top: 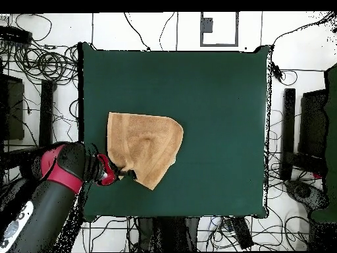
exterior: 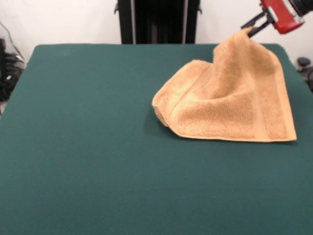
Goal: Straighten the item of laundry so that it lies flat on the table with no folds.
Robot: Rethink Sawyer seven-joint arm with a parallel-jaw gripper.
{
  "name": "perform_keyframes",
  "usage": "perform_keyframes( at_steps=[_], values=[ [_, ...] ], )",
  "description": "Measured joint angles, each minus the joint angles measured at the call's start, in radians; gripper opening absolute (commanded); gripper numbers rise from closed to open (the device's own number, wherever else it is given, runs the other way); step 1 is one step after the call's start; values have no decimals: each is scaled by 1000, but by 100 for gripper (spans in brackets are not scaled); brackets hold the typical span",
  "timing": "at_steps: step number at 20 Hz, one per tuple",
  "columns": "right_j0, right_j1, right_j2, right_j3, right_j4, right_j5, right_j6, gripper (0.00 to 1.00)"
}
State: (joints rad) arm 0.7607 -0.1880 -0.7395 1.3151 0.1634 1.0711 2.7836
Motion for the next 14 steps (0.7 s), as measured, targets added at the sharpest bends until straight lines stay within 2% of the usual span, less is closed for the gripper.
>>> perform_keyframes(
  at_steps=[14],
  values=[
    [0, 2, 0, -11, 0, 0, 0, 0]
  ],
)
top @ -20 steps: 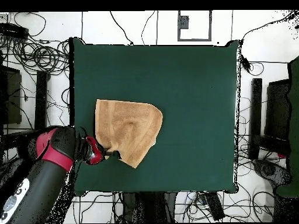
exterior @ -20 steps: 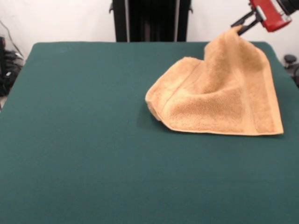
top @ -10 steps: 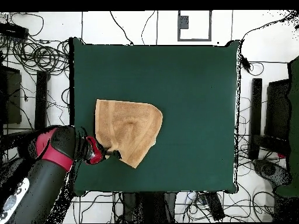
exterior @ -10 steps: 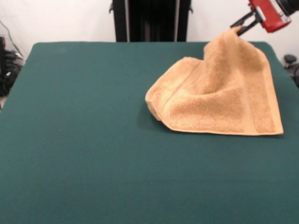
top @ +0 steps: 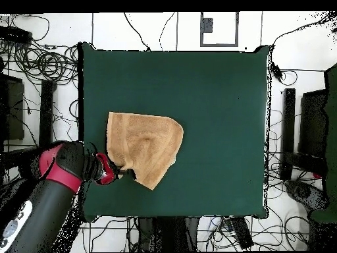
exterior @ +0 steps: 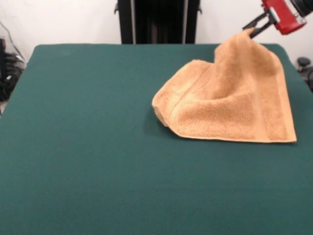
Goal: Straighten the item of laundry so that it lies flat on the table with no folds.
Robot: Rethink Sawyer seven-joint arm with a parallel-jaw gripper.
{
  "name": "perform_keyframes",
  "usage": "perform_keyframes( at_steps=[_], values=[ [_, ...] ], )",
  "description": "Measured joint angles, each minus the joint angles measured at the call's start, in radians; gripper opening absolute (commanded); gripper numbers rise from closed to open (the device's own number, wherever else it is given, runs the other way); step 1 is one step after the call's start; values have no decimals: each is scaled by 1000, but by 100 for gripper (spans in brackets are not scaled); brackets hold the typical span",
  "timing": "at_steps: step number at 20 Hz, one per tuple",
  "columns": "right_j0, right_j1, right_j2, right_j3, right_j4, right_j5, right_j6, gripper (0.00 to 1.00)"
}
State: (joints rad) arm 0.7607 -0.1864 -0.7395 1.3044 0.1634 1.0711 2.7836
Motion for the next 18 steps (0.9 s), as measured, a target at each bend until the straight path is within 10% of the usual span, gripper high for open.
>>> perform_keyframes(
  at_steps=[1, 2, 18],
  values=[
    [0, 0, 0, -1, 0, 0, 0, 0],
    [0, 0, 0, -4, 0, 0, 0, 100],
    [-9, -1, 0, -13, 8, 0, 0, 100]
  ],
)
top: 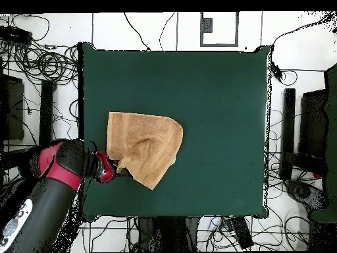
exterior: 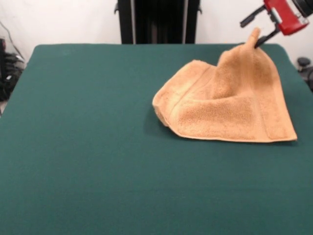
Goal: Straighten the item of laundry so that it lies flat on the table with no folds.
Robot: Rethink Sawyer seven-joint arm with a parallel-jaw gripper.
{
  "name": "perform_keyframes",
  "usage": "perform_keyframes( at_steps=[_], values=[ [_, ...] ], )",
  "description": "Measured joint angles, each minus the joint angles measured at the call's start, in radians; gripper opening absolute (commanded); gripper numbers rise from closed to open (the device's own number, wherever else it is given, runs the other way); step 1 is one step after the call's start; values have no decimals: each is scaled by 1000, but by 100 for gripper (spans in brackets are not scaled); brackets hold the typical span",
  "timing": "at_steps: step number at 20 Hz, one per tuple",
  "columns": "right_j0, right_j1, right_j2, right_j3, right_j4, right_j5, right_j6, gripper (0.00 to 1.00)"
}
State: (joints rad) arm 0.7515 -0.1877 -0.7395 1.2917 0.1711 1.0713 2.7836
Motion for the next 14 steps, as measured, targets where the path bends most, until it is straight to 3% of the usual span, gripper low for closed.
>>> perform_keyframes(
  at_steps=[7, 14],
  values=[
    [-48, -51, 21, -4, 4, 28, 0, 100],
    [-174, -220, 92, -3, 52, 54, 0, 100]
  ],
)
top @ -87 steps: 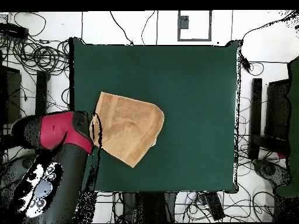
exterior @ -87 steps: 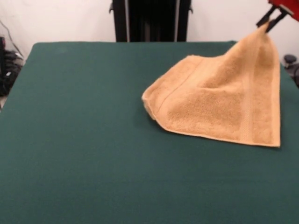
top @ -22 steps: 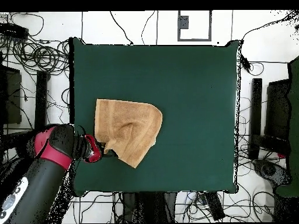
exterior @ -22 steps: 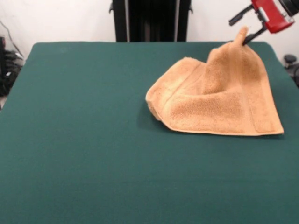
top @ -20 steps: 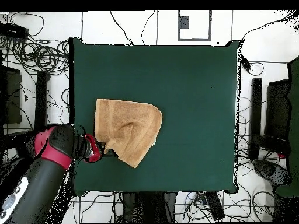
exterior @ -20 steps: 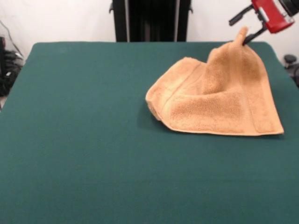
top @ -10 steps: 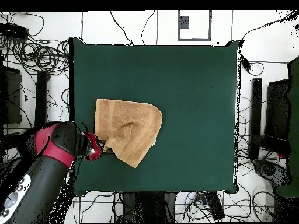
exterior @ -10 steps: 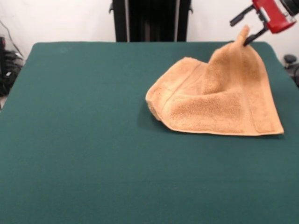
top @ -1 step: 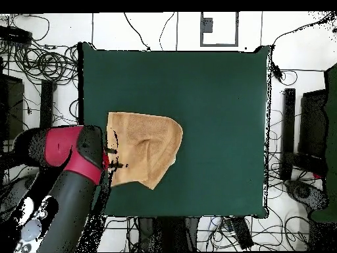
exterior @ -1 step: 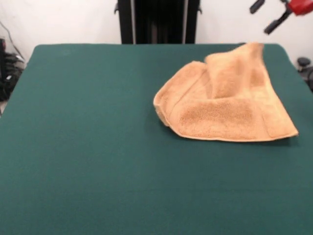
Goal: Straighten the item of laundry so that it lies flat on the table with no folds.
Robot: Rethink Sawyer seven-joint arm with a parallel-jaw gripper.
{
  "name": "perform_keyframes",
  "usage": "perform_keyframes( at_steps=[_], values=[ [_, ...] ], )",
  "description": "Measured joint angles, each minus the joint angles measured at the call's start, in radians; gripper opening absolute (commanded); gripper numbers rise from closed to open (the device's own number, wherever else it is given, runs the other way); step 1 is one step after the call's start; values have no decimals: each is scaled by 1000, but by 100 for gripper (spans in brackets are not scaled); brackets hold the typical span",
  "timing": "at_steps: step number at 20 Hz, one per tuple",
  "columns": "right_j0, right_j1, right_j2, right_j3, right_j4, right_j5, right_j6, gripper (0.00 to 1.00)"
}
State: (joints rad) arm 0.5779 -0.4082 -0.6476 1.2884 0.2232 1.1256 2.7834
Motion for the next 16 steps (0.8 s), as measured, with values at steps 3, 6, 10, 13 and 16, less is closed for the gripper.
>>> perform_keyframes(
  at_steps=[3, 6, 10, 13, 16],
  values=[
    [-58, -82, 34, 1, 15, 0, -2, 100],
    [-98, -144, 65, 5, 16, 0, -5, 100],
    [-157, -237, 119, 23, 14, 1, -6, 100],
    [-187, -277, 150, 34, 12, 1, -8, 100],
    [-218, -309, 183, 48, 3, 1, -17, 100]
  ],
)
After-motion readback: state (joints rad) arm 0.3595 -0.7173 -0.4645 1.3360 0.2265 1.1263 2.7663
